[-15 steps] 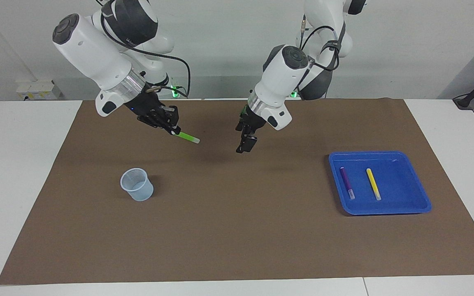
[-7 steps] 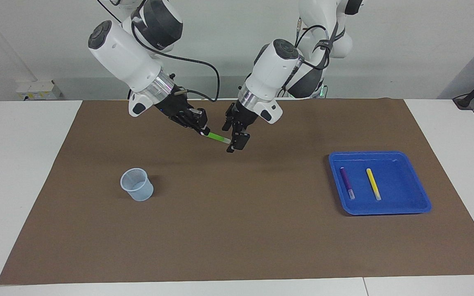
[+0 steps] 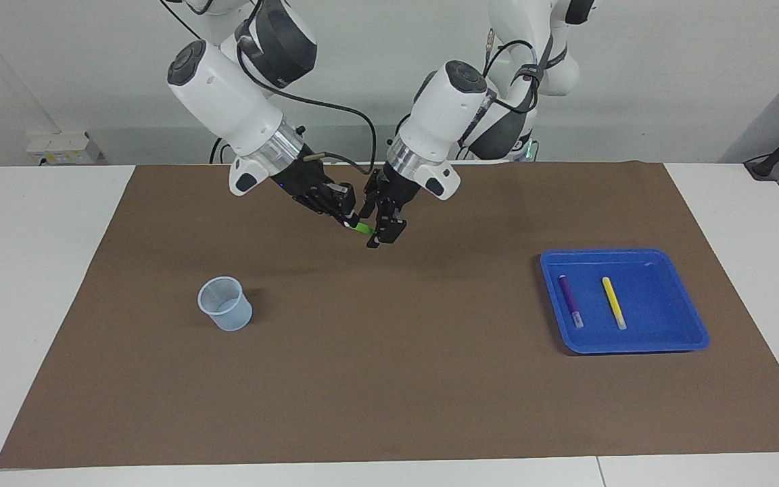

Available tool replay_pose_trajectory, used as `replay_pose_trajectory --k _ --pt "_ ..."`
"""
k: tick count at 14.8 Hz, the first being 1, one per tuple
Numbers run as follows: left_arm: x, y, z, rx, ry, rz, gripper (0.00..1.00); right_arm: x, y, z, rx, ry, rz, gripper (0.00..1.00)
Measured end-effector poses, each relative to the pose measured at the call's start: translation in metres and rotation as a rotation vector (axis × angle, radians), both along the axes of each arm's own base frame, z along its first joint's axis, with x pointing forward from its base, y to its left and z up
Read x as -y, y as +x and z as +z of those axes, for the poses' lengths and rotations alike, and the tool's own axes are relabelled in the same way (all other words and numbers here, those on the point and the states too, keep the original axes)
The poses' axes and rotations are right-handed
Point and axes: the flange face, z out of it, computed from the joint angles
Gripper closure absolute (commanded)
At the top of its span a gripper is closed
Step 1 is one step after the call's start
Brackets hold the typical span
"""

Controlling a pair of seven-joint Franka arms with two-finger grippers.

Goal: Right arm passes pens to left for tray arrangement
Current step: 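Carry the green pen to the left gripper and grasp it there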

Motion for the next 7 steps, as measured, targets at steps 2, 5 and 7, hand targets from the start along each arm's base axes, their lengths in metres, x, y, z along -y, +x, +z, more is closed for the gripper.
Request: replay_pose_trajectory --k 2,5,7 --pt "-0.0018 0.0015 0.0002 0.000 0.001 0.004 0.76 -0.0070 -0.0016 -0.0009 0.002 0.001 0.006 0.88" --pt "-0.0048 0.0042 0.0012 0.002 0.001 0.010 0.92 -0.0074 -0.0018 -0.0017 0.001 0.000 0.007 0.88" --pt "-0.0081 0.0067 0.0002 -0.002 0.006 0.015 1.00 -0.0087 -0.0023 -0.0017 -0.001 0.005 0.007 0.88"
